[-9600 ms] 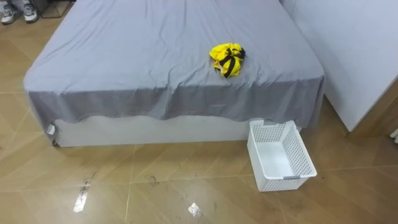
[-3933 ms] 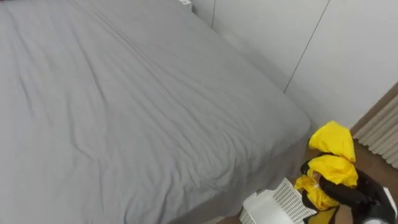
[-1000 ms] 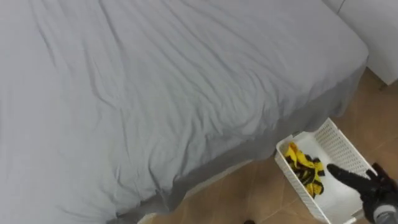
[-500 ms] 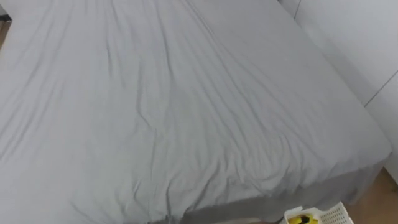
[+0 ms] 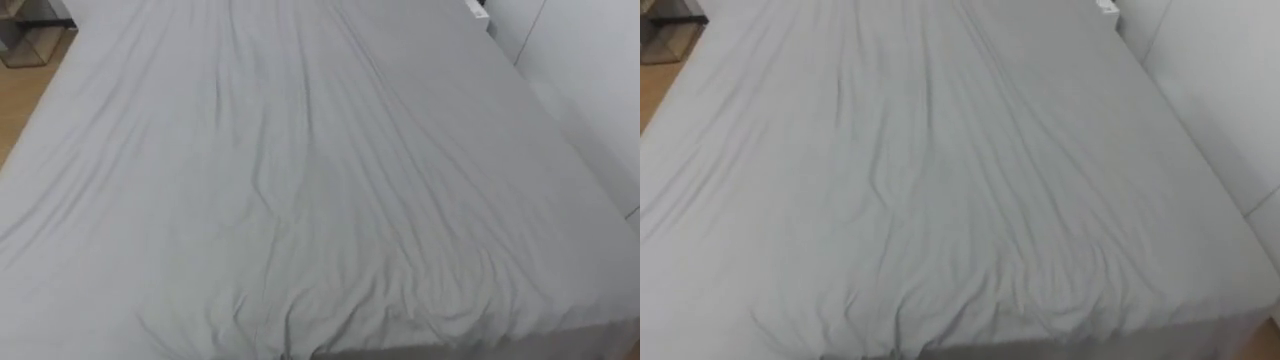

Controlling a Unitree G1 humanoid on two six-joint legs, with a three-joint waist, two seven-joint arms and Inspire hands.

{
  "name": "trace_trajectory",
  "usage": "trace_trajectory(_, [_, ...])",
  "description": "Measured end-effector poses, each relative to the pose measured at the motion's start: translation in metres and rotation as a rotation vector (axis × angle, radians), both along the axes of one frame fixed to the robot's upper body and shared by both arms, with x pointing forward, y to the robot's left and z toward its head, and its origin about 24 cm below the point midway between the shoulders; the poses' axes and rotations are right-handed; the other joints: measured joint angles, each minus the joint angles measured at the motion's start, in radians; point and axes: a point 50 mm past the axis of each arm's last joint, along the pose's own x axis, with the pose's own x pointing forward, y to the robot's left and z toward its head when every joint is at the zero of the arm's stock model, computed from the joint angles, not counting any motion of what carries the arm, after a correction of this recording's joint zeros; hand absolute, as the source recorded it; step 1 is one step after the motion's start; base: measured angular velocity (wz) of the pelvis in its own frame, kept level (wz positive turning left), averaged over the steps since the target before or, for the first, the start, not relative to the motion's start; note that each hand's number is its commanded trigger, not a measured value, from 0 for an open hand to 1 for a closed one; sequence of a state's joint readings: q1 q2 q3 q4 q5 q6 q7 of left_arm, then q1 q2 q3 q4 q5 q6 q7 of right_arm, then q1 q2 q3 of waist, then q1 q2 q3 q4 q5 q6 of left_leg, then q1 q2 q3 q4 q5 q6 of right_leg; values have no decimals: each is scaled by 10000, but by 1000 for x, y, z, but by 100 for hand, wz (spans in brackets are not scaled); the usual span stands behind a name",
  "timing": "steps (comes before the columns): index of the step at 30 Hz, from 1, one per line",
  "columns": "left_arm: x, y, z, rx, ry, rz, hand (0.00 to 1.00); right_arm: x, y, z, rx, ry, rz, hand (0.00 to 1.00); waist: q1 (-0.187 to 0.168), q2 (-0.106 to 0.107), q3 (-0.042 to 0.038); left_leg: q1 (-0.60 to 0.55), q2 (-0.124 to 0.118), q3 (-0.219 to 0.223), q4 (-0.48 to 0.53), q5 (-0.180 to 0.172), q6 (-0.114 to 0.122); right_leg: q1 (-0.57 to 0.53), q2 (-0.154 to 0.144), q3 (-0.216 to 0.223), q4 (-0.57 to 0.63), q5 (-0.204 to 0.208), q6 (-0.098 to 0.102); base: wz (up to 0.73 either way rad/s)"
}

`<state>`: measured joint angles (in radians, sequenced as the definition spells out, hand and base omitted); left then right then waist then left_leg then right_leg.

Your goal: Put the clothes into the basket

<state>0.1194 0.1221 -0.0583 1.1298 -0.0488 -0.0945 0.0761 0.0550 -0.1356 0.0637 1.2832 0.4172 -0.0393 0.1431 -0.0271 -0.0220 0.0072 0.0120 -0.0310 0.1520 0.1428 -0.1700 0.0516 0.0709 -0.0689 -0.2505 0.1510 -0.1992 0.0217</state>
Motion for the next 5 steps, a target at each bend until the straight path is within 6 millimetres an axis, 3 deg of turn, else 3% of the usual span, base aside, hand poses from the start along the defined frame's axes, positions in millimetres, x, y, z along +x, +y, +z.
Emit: trace_trajectory(5, [-4, 0, -1, 61, 24, 461, 0, 8, 8, -1, 16, 5, 354, 0, 143, -76, 9, 5, -22, -158, 9, -26, 5, 102, -17, -239, -7, 3, 5, 6])
